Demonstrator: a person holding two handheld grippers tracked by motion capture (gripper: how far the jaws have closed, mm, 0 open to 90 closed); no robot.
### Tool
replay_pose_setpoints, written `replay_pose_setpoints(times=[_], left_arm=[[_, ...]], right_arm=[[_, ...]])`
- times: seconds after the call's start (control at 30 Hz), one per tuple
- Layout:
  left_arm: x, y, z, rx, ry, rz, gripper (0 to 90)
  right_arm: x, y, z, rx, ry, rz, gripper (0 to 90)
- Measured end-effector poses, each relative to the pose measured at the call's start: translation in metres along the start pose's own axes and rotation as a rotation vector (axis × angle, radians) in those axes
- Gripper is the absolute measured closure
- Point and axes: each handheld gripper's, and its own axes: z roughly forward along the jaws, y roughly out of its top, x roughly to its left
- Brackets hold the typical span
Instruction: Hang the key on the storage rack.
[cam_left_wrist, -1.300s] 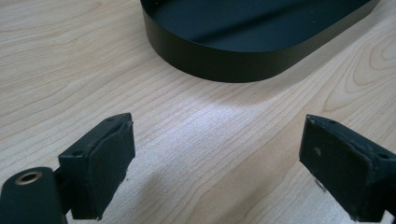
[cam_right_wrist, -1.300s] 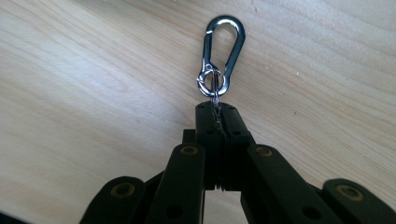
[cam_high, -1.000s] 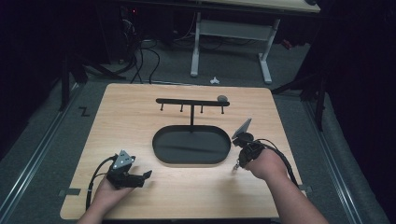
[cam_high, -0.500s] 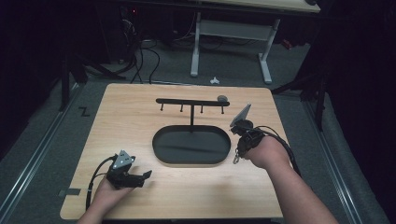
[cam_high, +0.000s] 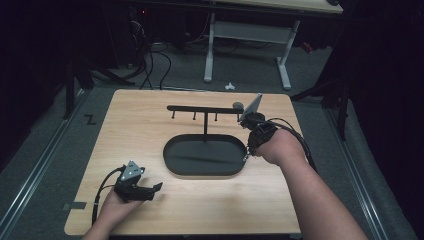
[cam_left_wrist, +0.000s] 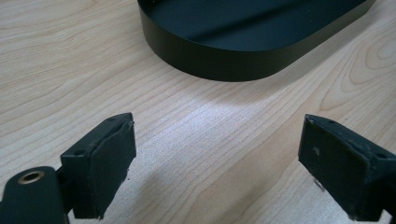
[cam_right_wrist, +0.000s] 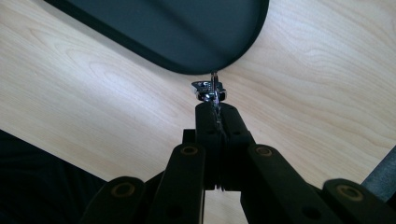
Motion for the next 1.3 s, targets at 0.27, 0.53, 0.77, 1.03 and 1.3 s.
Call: replay_pose_setpoints(times=[0.27, 0.53, 0.77, 1.03, 1.3], left_arm=[[0.001, 0.0, -0.001, 0.003, -0.004, -0.001, 11.7], [0.002, 0.0, -0.001, -0.003, -0.003, -0.006, 11.7], [0.001, 0.0, 0.0, 0.007, -0.001, -0.001, 11.7], [0.002, -0.001, 0.0, 0.007, -0.003, -0.003, 11.7], [0.002, -0.001, 0.0, 0.002, -0.002, -0.005, 11.7]], right_arm=[[0.002, 0.022, -0.017, 0.0, 0.003, 0.005, 88.4], [0.001, 0.041, -0.023, -0.007, -0.002, 0.004, 88.4], [0.004, 0.054, -0.028, -0.027, 0.012, 0.001, 88.5], [0.012, 0.065, -0.033, -0.034, 0.008, -0.022, 88.5], [0.005, 0.068, -0.04, -0.045, -0.002, -0.006, 88.4]])
